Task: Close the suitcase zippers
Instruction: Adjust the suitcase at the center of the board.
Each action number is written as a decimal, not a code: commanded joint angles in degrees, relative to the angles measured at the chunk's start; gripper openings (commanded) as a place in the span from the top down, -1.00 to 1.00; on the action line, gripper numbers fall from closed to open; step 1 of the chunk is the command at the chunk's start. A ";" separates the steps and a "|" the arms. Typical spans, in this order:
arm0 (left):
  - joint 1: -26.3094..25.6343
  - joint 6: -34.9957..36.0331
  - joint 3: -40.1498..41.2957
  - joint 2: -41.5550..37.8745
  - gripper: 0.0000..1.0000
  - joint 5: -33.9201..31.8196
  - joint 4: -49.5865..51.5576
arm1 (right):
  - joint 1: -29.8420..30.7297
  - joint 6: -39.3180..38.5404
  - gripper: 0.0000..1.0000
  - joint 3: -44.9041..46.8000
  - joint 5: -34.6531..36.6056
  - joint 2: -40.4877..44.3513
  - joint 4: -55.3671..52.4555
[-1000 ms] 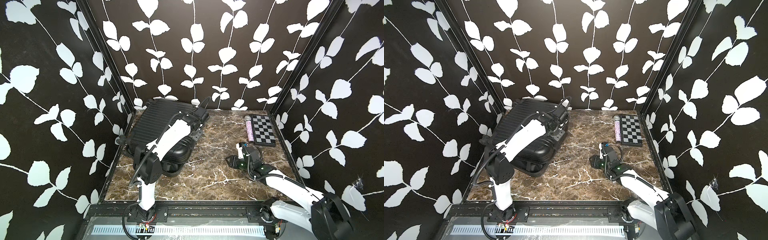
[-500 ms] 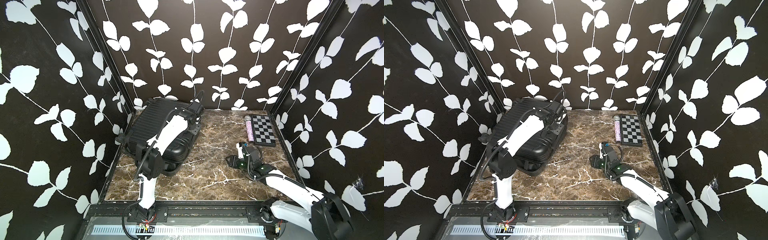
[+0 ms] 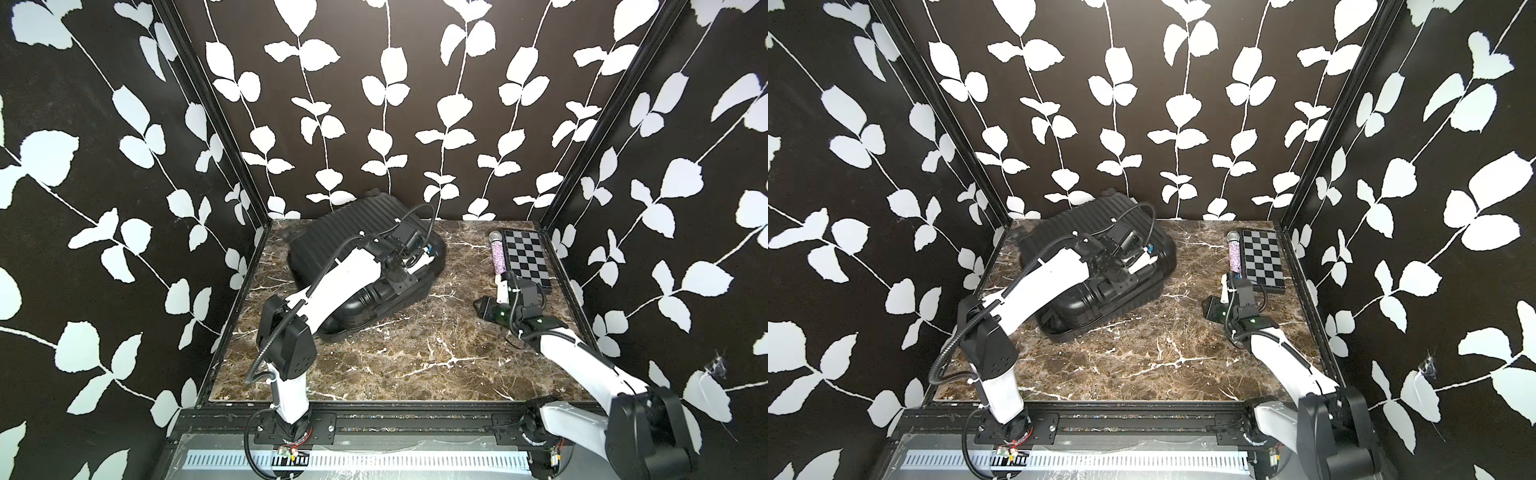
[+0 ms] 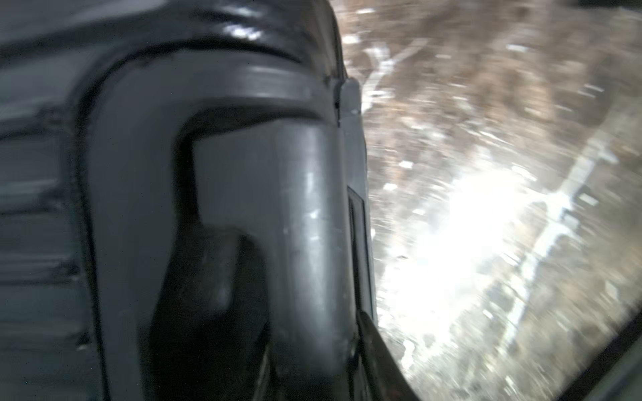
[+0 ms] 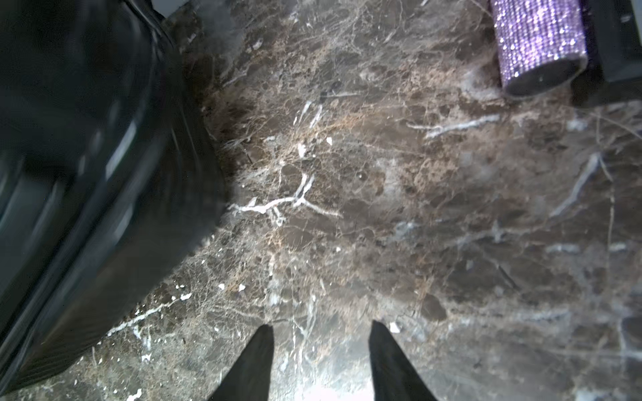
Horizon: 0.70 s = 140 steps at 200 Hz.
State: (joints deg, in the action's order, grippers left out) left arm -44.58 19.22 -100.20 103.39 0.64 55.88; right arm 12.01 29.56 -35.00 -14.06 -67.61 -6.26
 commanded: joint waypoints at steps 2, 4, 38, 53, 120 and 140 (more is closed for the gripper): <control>-0.86 8.17 1.83 -6.16 0.99 6.50 0.88 | -0.77 -2.97 0.16 -2.67 -3.16 -3.57 0.13; -0.86 8.43 2.02 -6.46 0.99 6.37 1.03 | -0.76 -3.03 0.16 -2.80 -3.16 -3.82 0.40; -0.88 12.59 6.69 -13.83 1.00 1.48 0.65 | -0.77 -2.53 0.24 -4.79 -8.26 -8.84 2.56; -0.80 14.04 9.58 -16.80 1.00 -2.67 -1.05 | -0.71 -1.98 0.24 -4.93 -9.38 -10.14 3.86; 3.20 14.65 15.28 -26.17 1.00 -9.99 -6.41 | 3.20 -3.54 0.24 -9.46 -11.50 -14.66 3.54; 4.06 16.19 18.99 -29.85 0.97 -7.66 -6.93 | 5.17 -3.63 0.24 -11.68 -10.47 -16.40 3.25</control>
State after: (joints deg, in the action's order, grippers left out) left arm -42.89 34.94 -82.74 82.54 0.03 56.05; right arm 15.18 27.22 -43.88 -24.32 -82.41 -4.03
